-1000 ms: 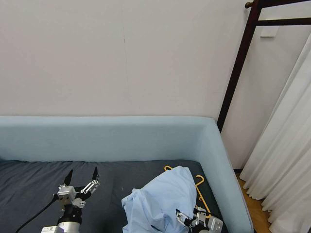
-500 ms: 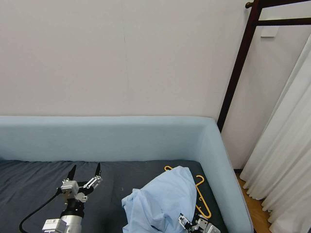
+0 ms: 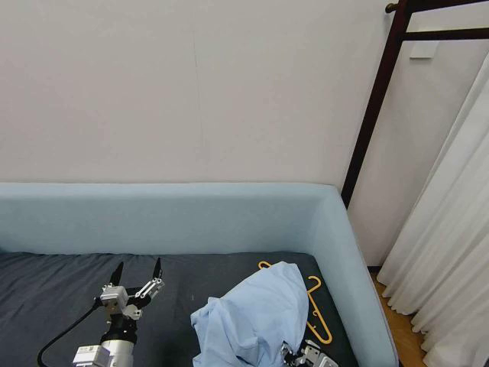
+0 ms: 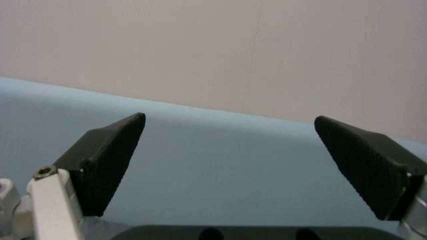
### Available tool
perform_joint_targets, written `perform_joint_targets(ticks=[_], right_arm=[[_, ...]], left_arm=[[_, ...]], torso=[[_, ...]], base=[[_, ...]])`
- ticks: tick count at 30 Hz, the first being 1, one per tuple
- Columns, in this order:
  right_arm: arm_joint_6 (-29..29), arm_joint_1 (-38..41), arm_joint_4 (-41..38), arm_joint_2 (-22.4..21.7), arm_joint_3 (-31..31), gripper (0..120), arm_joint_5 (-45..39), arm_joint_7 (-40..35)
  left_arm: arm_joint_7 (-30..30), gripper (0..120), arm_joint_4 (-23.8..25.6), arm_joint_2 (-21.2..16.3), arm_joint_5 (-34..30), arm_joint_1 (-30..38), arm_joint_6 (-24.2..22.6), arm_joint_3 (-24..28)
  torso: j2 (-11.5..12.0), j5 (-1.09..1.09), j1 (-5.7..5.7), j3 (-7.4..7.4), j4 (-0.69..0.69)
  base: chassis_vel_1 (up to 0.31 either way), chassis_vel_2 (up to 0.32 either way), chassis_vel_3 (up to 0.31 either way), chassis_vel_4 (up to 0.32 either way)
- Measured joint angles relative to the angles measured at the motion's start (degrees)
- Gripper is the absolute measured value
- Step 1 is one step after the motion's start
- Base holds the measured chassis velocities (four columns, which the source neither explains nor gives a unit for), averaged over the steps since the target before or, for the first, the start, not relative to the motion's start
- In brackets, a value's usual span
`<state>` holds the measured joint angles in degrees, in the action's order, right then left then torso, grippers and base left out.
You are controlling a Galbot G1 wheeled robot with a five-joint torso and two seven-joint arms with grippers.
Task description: Pick up the clothes from the sofa and hang them on the clothes hanger.
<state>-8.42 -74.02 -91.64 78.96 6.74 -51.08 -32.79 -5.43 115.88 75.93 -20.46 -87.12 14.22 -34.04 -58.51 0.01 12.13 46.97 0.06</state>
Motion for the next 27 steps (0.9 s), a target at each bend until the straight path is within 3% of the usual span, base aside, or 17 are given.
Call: perform_joint_targets(ticks=[10, 17, 22, 27], right_arm=[[2.74, -2.09, -2.8, 0.04, 0.14, 0, 3.22, 1.58], [5.39, -5.78, -17.19, -3.19, -1.17, 0, 6.4, 4.49], [6.05, -5.93, -33.1, -8.53, -0.55, 0, -6.31, 5.95], [10.14, -4.54, -39.17, -11.42, 0.59, 0, -11.36, 10.39]], left_arm=[[-0.11, 100, 0.99, -0.34, 0.0, -1.13, 0.33, -0.43], [-0.15, 100, 1.21, 0.02, 0.0, -1.56, 0.84, -0.3], [0.25, 100, 1.99, 0.12, -0.01, -2.85, 1.84, -0.54], [0.3, 100, 2.6, -0.22, -0.13, -3.54, 2.08, -1.34]], torso=[[0.0, -0.01, 0.0, 0.0, 0.0], [0.0, -0.01, 0.0, 0.0, 0.0], [0.0, 0.0, 0.0, -0.01, 0.0], [0.0, -0.01, 0.0, -0.01, 0.01]], base=[[0.0, 0.0, 0.0, 0.0], [0.0, 0.0, 0.0, 0.0], [0.0, 0.0, 0.0, 0.0], [0.0, 0.0, 0.0, 0.0]])
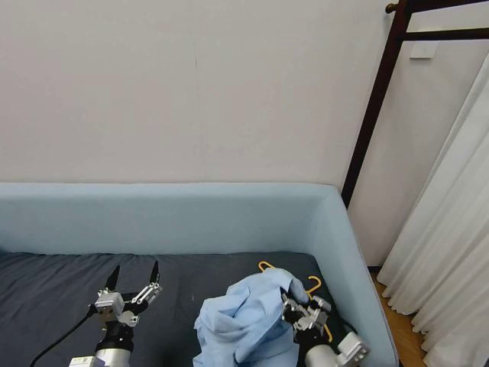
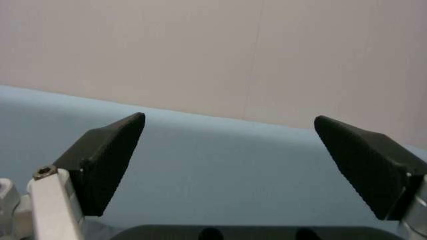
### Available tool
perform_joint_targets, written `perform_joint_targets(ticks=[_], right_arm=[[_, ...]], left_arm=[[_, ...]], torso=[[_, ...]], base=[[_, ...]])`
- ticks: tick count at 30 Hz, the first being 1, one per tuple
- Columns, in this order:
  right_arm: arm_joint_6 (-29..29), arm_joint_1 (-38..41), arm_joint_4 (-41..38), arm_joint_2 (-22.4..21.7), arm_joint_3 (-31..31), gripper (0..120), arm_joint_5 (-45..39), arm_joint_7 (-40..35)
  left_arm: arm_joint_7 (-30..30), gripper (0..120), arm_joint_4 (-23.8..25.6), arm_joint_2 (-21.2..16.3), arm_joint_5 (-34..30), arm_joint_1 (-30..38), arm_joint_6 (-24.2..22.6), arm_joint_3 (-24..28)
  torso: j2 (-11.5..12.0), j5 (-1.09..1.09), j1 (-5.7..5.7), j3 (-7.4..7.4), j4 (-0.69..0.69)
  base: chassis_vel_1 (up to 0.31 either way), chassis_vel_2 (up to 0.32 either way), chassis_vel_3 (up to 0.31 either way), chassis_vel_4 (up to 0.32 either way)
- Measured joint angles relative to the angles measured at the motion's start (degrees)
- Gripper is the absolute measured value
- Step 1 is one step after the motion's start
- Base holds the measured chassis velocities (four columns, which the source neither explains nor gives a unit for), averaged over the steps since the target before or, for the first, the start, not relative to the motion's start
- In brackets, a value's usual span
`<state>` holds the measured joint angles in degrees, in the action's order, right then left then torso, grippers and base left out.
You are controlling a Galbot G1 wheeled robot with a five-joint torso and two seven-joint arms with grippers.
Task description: Pick up the clothes from the sofa and hang them on the clothes hanger.
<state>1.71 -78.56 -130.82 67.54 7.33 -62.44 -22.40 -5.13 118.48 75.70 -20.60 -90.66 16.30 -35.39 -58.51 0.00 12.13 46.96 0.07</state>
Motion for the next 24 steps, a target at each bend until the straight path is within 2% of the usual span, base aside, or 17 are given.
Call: perform_joint_targets(ticks=[6, 14, 16, 17, 20, 22, 24], right_arm=[[3.85, 4.53, -2.7, -3.86, -0.13, 0, -2.93, 5.82], [5.09, 12.27, -8.27, -9.72, 6.73, 0, -9.78, 8.21], [4.37, 14.14, -10.95, -12.73, 10.05, 0, -12.77, 7.05], [4.37, 14.14, -10.95, -12.73, 10.05, 0, -12.77, 7.05], [1.9, 17.39, -12.87, -17.03, 15.4, 0, -16.92, 1.04], [0.33, 18.35, -12.94, -17.91, 16.41, 0, -17.77, -1.71], [-5.0, 19.66, -12.95, -19.22, 16.61, 0, -17.33, -8.21]], left_arm=[[0.12, 100, 0.87, 1.11, 1.31, -0.79, 0.14, 0.68], [0.24, 100, 1.25, 1.62, 1.96, -1.55, 0.67, 0.65], [0.23, 100, 1.25, 1.75, 1.92, -1.44, 0.74, 0.55], [0.23, 100, 1.25, 1.75, 1.92, -1.44, 0.74, 0.55], [0.25, 100, 1.01, 2.19, 1.97, -1.12, 0.82, 0.78], [0.26, 100, 0.73, 2.34, 2.13, -1.01, 0.85, 0.87], [0.28, 100, -0.05, 2.66, 2.56, -0.71, 1.03, 1.01]], torso=[[0.01, 0.0, 0.0, 0.01, -0.01], [0.01, -0.01, 0.0, 0.01, -0.01], [0.0, 0.0, 0.0, 0.01, 0.0], [0.0, 0.0, 0.0, 0.01, 0.0], [0.0, 0.01, 0.0, 0.01, 0.01], [0.0, 0.01, 0.0, 0.01, -0.01], [0.01, 0.01, 0.0, 0.01, -0.01]], base=[[0.0, 0.0, 0.0, 0.0], [0.0, 0.0, 0.0, 0.0], [0.0, 0.0, 0.0, 0.0], [0.0, 0.0, 0.0, 0.0], [0.0, 0.0, 0.0, 0.0], [0.0, 0.0, 0.0, 0.0], [0.0, 0.0, 0.0, 0.0]])
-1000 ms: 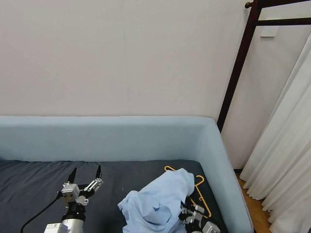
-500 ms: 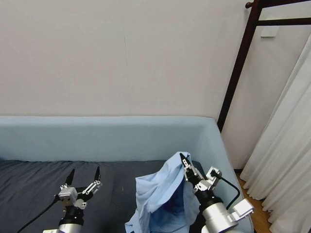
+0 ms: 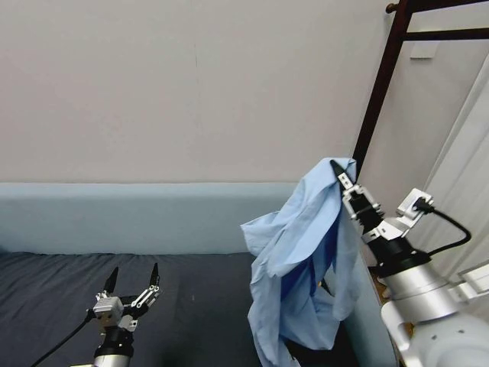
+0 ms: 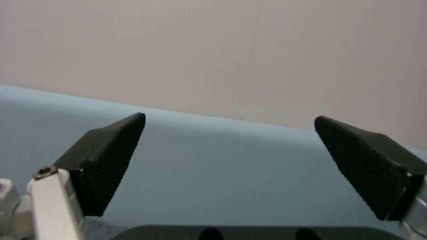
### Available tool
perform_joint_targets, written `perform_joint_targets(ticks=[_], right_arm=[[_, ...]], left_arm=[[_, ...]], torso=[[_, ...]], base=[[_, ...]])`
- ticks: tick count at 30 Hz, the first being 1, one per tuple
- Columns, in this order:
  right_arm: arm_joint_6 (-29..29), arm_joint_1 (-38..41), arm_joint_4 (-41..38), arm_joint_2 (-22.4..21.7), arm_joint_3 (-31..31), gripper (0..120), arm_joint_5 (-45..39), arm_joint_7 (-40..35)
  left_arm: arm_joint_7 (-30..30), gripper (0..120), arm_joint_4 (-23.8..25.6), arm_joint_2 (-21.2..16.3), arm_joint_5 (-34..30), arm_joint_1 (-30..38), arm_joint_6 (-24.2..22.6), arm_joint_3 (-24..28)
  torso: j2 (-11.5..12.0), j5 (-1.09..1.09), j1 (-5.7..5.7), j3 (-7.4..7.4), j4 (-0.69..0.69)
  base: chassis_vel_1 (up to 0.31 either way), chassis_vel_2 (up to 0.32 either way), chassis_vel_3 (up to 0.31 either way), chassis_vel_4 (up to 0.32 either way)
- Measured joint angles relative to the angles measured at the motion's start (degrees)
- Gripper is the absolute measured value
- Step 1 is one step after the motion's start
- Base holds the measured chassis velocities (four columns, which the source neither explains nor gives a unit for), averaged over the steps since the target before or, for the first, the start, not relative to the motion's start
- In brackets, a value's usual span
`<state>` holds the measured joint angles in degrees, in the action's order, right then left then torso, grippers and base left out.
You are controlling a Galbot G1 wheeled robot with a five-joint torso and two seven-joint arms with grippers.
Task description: Pick up the clothes from the sofa and hang them on the clothes hanger.
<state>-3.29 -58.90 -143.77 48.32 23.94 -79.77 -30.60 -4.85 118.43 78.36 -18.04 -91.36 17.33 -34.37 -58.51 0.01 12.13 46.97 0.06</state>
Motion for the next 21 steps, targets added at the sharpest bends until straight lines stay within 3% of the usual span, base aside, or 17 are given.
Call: perform_joint_targets(ticks=[4, 7, 9, 12, 16, 21], right_arm=[[-7.6, -0.86, 0.83, 0.87, -4.28, 0, 6.07, -6.01], [-14.63, -1.0, 8.18, 4.96, -12.46, 0, 11.53, -9.61], [-16.63, -0.48, 10.63, 6.46, -14.71, 0, 12.4, -10.41], [-24.98, 1.69, 21.28, 11.59, -23.7, 0, 15.54, -12.31], [-31.66, 4.06, 32.67, 16.58, -31.72, 0, 22.01, -8.93], [-34.56, 9.63, 48.33, 24.42, -34.9, 4, 30.48, -0.48]], left_arm=[[0.04, 100, -0.85, 0.34, 0.62, 0.14, 0.15, 0.23], [0.11, 100, -1.48, 0.4, 0.98, 0.15, 0.19, 0.12], [0.14, 100, -1.67, 0.37, 0.99, 0.19, 0.2, -0.04], [0.12, 100, -2.26, 0.06, 0.89, 0.23, 0.19, -0.96], [0.08, 100, -2.77, -0.39, 0.47, 0.17, 0.19, -2.1], [0.01, 100, -3.58, -0.8, -0.37, 0.12, 0.24, -3.19]], torso=[[0.0, 0.01, 0.0, 0.0, 0.01], [0.0, -0.01, 0.0, 0.0, 0.02], [0.0, 0.0, 0.0, 0.0, 0.01], [0.01, -0.01, 0.0, 0.01, -0.01], [0.0, 0.02, 0.0, 0.01, 0.01], [0.0, 0.02, 0.0, 0.0, 0.01]], base=[[0.0, 0.0, 0.0, 0.0], [0.0, 0.0, 0.0, 0.0], [0.0, 0.0, 0.0, 0.0], [0.0, 0.0, 0.0, 0.0], [0.0, 0.0, 0.0, 0.0], [0.0, 0.0, 0.0, 0.0]])
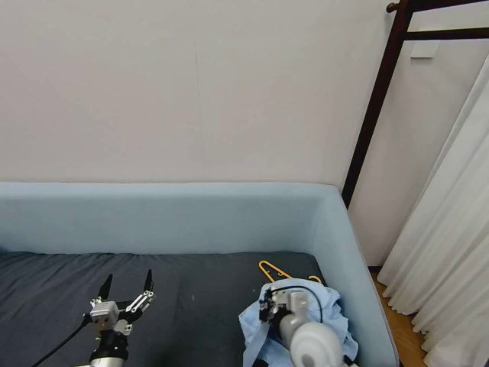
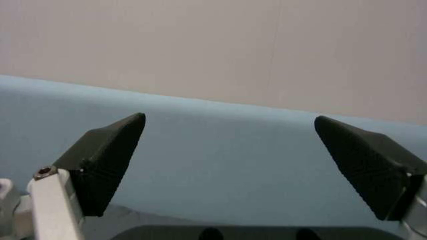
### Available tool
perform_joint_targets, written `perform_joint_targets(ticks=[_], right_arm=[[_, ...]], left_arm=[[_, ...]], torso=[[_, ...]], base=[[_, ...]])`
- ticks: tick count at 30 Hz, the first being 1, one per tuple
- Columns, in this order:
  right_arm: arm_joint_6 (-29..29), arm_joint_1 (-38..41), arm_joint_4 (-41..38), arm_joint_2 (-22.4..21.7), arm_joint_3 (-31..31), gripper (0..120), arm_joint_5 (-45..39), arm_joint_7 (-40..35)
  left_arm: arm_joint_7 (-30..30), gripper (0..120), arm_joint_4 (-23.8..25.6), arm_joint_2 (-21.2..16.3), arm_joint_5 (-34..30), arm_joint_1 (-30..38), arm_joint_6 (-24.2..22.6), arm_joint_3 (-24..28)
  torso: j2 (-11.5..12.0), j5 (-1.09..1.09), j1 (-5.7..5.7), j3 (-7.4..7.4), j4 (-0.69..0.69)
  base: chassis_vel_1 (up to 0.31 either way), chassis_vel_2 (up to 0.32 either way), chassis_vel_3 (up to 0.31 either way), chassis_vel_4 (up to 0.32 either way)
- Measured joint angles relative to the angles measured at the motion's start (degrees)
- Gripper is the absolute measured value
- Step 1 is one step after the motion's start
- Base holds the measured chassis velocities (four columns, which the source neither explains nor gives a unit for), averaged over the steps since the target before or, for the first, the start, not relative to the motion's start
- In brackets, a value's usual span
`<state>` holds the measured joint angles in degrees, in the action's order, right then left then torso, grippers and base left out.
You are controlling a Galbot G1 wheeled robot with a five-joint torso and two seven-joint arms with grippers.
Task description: Pick up the clothes from the sofa and hang them on the clothes hanger.
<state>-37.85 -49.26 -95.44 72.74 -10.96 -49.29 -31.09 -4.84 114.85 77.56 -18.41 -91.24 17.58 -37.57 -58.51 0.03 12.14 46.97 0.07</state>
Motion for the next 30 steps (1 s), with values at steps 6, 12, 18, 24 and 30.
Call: perform_joint_targets(ticks=[6, 12, 18, 24, 30], right_arm=[[3.57, 2.16, 5.89, 4.68, -0.35, 24, 3.01, 9.01], [4.48, -3.19, -0.4, 1.87, 0.96, 46, -1.8, 17.9], [1.57, -7.88, -3.73, -2.13, 3.6, 68, 2.09, 15.68], [3.82, -10.54, -2.1, -4.32, 5.12, 88, 12.11, 16.67], [16.49, -12.1, 2.18, -5.63, 5.1, 100, 29.3, 24.62]], left_arm=[[0.01, 100, -1.05, -0.37, -0.11, 0.27, 0.41, -0.45], [0.0, 100, -2.09, -0.76, -0.2, 1.38, 0.87, -0.27], [0.07, 100, -3.19, -0.69, -0.19, 3.28, 0.9, 1.11], [0.11, 100, -4.0, -0.79, -0.2, 4.59, 0.79, 1.87], [0.13, 100, -4.37, -1.73, -2.79, 5.64, -0.45, 0.99]], torso=[[0.0, -0.01, 0.01, 0.0, -0.02], [0.0, -0.01, -0.01, -0.01, 0.01], [0.0, -0.02, 0.0, -0.01, 0.01], [0.0, -0.03, 0.0, -0.01, 0.02], [0.0, -0.03, 0.0, -0.01, 0.0]], base=[[0.0, 0.0, 0.0, 0.0], [0.0, 0.0, 0.0, 0.0], [0.0, 0.0, 0.0, 0.0], [0.0, 0.0, 0.0, 0.0], [0.0, 0.0, 0.0, 0.0]])
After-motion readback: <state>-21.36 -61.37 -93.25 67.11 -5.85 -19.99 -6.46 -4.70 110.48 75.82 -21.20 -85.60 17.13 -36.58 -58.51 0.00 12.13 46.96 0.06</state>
